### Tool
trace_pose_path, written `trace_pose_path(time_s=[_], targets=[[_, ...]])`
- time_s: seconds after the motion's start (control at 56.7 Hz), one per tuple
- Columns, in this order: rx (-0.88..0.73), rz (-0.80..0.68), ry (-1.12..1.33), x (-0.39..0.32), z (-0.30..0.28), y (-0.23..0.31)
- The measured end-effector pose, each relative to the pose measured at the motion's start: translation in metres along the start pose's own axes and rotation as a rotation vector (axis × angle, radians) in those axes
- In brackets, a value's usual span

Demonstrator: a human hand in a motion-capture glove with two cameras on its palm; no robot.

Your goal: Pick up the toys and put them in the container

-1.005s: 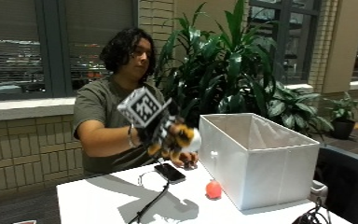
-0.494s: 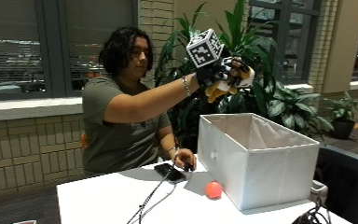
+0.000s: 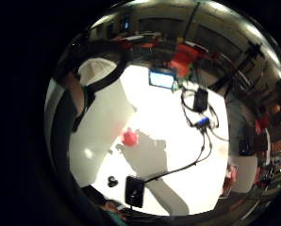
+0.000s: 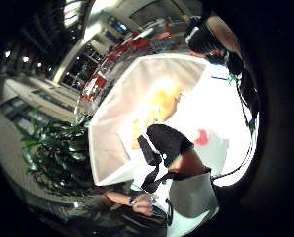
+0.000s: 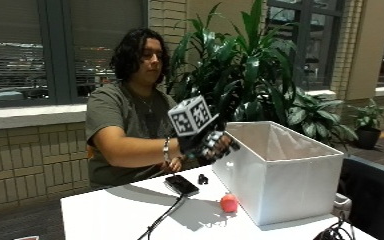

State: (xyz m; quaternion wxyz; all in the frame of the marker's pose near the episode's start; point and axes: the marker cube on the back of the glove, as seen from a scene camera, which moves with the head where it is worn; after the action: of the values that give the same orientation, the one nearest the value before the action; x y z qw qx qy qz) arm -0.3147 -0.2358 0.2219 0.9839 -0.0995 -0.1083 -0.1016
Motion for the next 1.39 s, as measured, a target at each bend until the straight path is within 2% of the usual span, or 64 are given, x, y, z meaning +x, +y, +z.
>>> trace_pose_path(time_s=[0.106, 0.264, 0.37, 0.441, 0.582, 0.74, 0.864, 0.987, 1.075, 1.181, 1.393], targets=[[-0.148, 0.108, -0.018, 0.052, 0.065, 0.024], [-0.273, 0.183, 0.017, 0.071, 0.138, 0.036], [-0.303, 0.198, 0.034, 0.071, 0.162, 0.039], [-0.256, 0.213, 0.026, 0.069, 0.164, 0.046], [-0.111, 0.226, 0.026, 0.080, 0.122, 0.050], [0.065, 0.213, -0.008, 0.077, 0.011, 0.027], [0.226, 0.103, -0.038, 0.024, -0.077, 0.010], [0.281, -0.018, -0.033, -0.044, -0.141, -0.010], [0.262, -0.110, -0.011, -0.092, -0.160, -0.025], [0.226, -0.130, 0.006, -0.138, -0.161, -0.056], [0.170, -0.161, 0.018, -0.169, -0.131, -0.100]])
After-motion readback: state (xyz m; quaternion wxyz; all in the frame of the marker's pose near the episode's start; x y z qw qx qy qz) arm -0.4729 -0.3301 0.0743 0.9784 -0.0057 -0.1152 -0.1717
